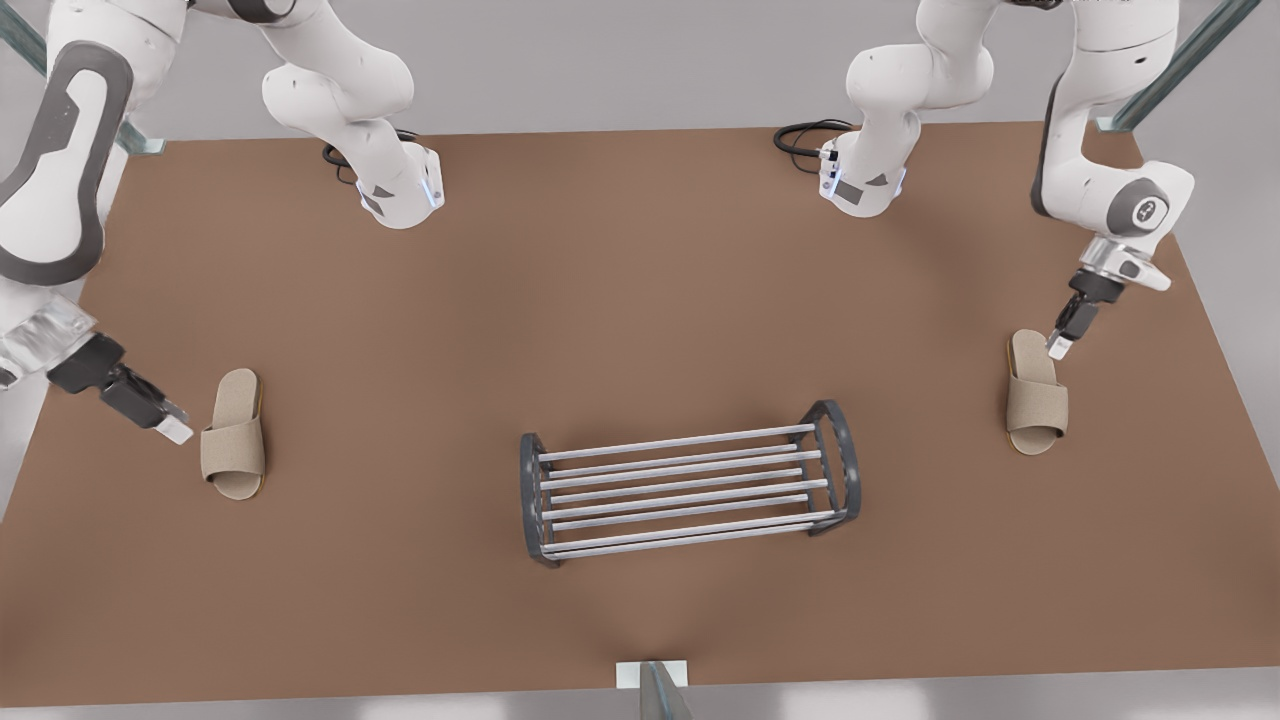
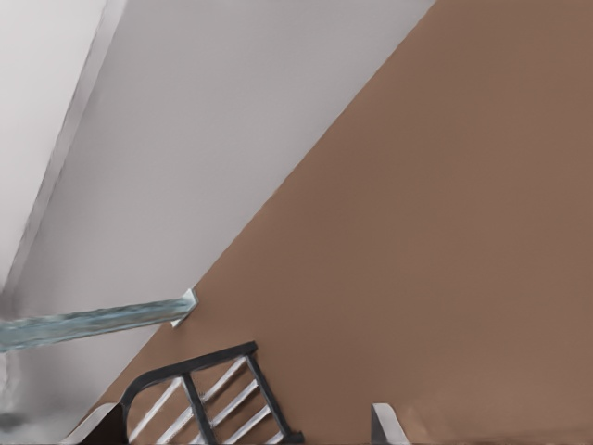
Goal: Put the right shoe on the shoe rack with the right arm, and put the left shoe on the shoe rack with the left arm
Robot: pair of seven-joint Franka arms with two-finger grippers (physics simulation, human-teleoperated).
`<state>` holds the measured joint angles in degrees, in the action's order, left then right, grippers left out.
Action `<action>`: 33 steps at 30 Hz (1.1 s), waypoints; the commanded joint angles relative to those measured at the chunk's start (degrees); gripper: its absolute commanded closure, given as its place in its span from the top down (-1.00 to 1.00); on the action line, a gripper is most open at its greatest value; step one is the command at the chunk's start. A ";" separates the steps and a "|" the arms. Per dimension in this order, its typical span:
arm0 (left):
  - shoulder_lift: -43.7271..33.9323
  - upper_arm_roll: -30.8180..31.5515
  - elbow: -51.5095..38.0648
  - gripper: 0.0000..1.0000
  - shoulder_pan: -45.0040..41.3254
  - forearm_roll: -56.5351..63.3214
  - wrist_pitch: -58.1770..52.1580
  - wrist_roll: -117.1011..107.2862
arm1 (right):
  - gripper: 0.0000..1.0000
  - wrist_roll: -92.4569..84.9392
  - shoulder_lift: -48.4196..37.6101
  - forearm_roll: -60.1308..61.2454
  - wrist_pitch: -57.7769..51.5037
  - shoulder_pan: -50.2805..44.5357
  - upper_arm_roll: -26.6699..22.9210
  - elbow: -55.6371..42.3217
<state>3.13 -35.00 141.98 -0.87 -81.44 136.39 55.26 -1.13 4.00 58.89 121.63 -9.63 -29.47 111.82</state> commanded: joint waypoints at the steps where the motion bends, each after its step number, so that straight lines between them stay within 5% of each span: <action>1: 0.47 -0.33 0.22 1.00 -6.34 -2.84 2.74 58.74 | 1.00 -30.57 -1.01 39.37 16.09 -3.29 -0.68 9.47; 3: 1.97 -1.30 1.45 1.00 -6.25 -8.82 2.12 59.88 | 1.00 -53.25 -2.60 39.81 23.39 -1.01 -0.76 16.41; 6: 3.90 -4.11 2.86 1.00 -4.14 -12.95 -3.15 59.44 | 1.00 -81.30 5.39 39.90 19.26 10.07 -0.59 16.60; 8: 4.08 -6.22 2.95 1.00 -4.14 -13.04 -4.99 58.12 | 1.00 -85.61 15.24 39.90 10.13 14.55 -0.59 11.32; 11: 4.16 -7.45 2.95 1.00 -4.14 -14.26 -6.05 51.54 | 1.00 -92.20 18.49 39.90 9.07 16.58 -0.68 11.93; 21: 9.79 -7.37 1.01 1.00 -1.86 -23.85 -12.29 27.10 | 1.00 -97.57 20.52 40.07 9.24 16.75 -0.59 14.92; 33: 19.02 -4.82 -5.67 1.00 -1.24 -28.51 -12.29 24.64 | 1.00 -85.53 19.90 51.85 4.06 17.98 2.14 18.35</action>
<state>21.99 -39.78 136.43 -2.23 -109.46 124.42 83.10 -76.65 23.95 109.82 128.19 8.29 -27.30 130.10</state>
